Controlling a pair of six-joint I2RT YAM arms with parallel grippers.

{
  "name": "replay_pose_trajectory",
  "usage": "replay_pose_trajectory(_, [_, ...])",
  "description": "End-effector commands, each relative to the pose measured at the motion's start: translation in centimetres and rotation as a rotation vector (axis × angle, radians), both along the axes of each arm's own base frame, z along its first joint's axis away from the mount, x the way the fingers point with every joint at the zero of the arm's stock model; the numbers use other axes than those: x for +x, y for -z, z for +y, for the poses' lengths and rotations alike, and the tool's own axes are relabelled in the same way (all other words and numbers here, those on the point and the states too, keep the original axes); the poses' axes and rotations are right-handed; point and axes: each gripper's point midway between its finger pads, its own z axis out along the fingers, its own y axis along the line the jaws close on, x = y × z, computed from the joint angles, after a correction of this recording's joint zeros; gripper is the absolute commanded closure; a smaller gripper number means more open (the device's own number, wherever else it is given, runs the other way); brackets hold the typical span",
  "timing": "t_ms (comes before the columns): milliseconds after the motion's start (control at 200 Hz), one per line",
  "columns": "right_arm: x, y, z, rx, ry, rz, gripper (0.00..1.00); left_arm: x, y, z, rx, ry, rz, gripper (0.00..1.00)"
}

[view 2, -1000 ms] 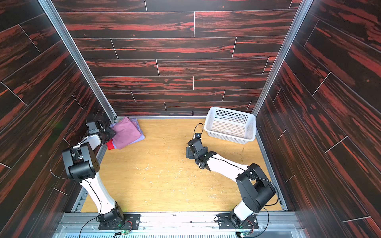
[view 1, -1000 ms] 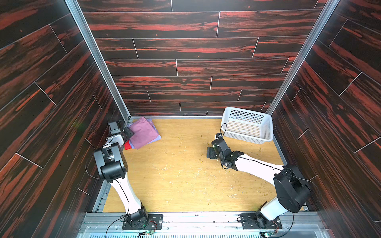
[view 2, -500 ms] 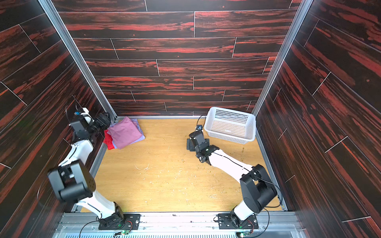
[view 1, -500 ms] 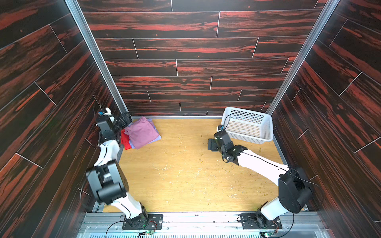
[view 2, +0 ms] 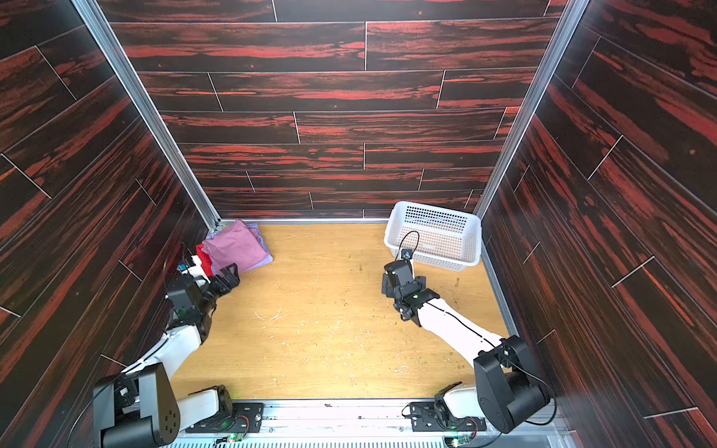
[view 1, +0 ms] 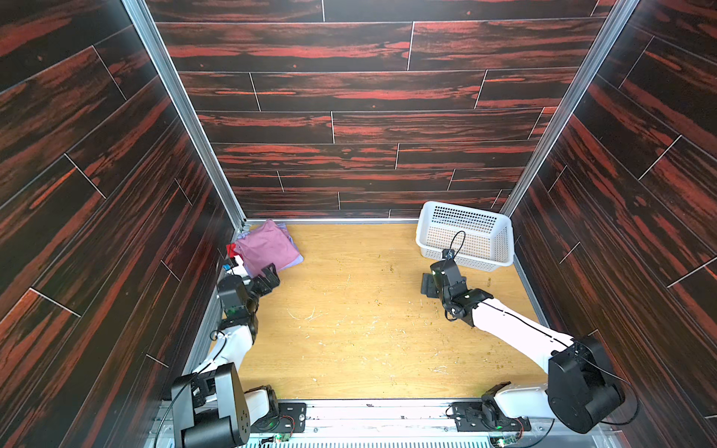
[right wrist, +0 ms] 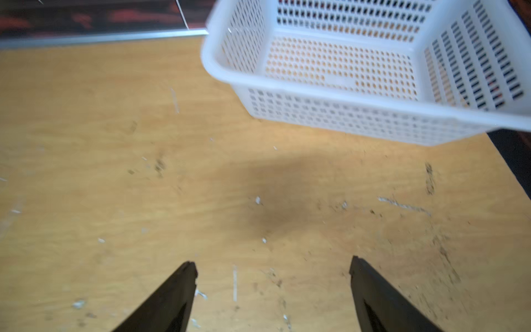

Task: Fold and stack t-shirts
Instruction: Reset both arms

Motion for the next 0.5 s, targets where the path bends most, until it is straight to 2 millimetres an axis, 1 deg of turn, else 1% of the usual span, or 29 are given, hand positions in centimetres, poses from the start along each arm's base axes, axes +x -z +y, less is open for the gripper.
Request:
replay_pose_trajectory(0, [0.0,-1.2,-2.0,-0.025,0.093,-0.072,0.13,-0.4,-0.4,1.3,0.140,-0.065,-0.071,0.00])
replay_pose_trajectory(85, [0.1,-1.0,-3.5,-0.032,0.138,-0.102,0.13,-0.2,1.3,0.9,0.159,-0.052,-0.089,0.00])
replay_pose_trajectory(185, [0.1,-1.0,-6.0,-0.020,0.220,-0.143,0.13,0.1,3.6,0.7,0.176,-0.052,-0.085,0.00])
replay_pose_trajectory(266, [0.0,-1.3,-7.9,-0.063,0.288,-0.188,0.13,0.8,3.4,0.6,0.189,-0.053,-0.148,0.00])
replay_pose_trajectory(306, [-0.1,-1.6,-9.0,-0.095,0.330,-0.222,0.14,0.7,3.7,0.2,0.216,-0.048,-0.135,0.00])
replay_pose_trajectory(356, [-0.2,-1.7,-10.3,-0.120,0.367,-0.257,0.13,0.3,5.5,-0.7,0.253,-0.034,-0.055,0.00])
replay_pose_trajectory(366, [-0.2,-1.8,-10.5,-0.124,0.373,-0.265,0.14,0.5,5.3,-0.8,0.260,-0.034,-0.064,0.00])
replay_pose_trajectory(391, [-0.3,-1.8,-11.2,-0.135,0.402,-0.279,0.14,0.8,5.6,-1.0,0.262,-0.016,-0.058,0.00])
replay_pose_trajectory(411, [-0.4,-1.8,-11.8,-0.143,0.427,-0.293,0.14,1.3,5.2,-0.9,0.266,-0.025,-0.077,0.00])
replay_pose_trajectory(446, [-0.6,-1.8,-12.6,-0.153,0.458,-0.323,0.14,1.9,5.1,-1.1,0.269,-0.020,-0.086,0.00])
replay_pose_trajectory(496, [-0.5,-1.9,-13.4,-0.153,0.474,-0.372,0.14,2.3,5.4,-1.4,0.270,0.006,-0.052,0.00])
